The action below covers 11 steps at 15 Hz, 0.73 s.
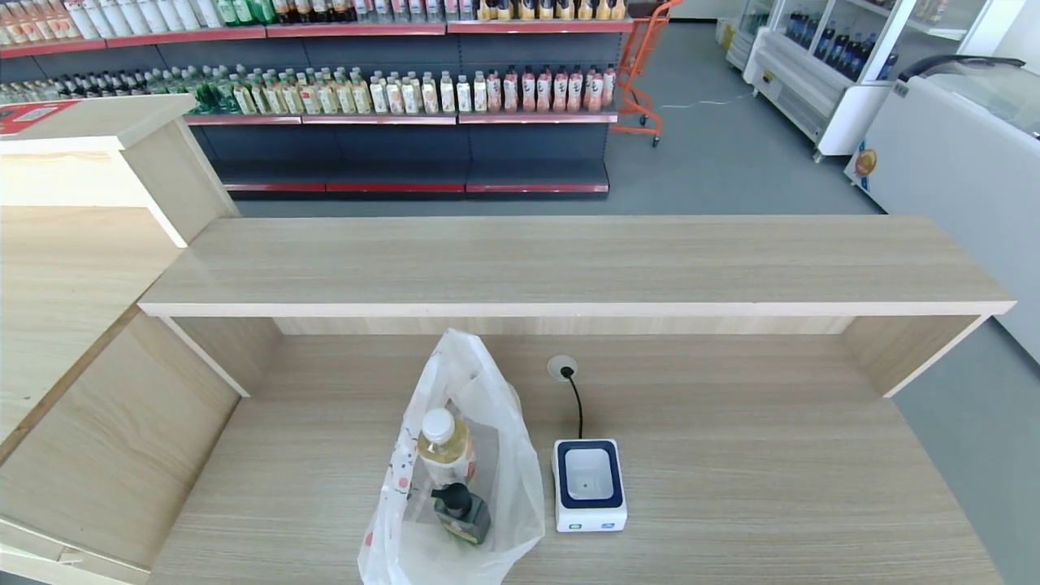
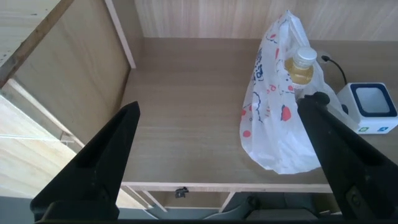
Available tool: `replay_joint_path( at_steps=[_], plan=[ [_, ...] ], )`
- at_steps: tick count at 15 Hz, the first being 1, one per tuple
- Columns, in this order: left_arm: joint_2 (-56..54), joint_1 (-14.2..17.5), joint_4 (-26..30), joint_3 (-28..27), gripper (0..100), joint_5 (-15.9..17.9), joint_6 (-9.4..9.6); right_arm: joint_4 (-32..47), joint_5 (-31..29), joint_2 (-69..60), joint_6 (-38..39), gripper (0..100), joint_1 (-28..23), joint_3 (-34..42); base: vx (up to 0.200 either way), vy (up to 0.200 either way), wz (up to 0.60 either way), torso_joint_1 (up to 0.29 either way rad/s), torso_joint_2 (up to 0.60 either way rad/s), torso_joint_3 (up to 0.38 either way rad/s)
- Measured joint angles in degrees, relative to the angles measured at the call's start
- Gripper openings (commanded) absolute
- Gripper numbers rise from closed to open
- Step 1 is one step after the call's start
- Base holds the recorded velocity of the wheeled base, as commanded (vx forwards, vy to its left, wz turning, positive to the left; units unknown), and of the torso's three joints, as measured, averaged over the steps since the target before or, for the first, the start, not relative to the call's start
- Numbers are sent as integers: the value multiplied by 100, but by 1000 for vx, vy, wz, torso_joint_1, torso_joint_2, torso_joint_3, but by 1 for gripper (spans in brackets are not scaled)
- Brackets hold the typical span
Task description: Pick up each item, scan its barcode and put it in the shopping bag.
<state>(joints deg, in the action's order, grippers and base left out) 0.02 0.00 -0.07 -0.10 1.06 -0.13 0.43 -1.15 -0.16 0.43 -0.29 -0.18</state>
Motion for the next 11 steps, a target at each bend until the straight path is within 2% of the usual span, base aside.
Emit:
replay_joint_path(
  at_steps=[11],
  plan=[
    [0, 0, 0, 0, 100, 0, -2, 0, 2, 5, -7, 0, 2, 0, 0, 0, 0, 0, 0, 0]
  ],
)
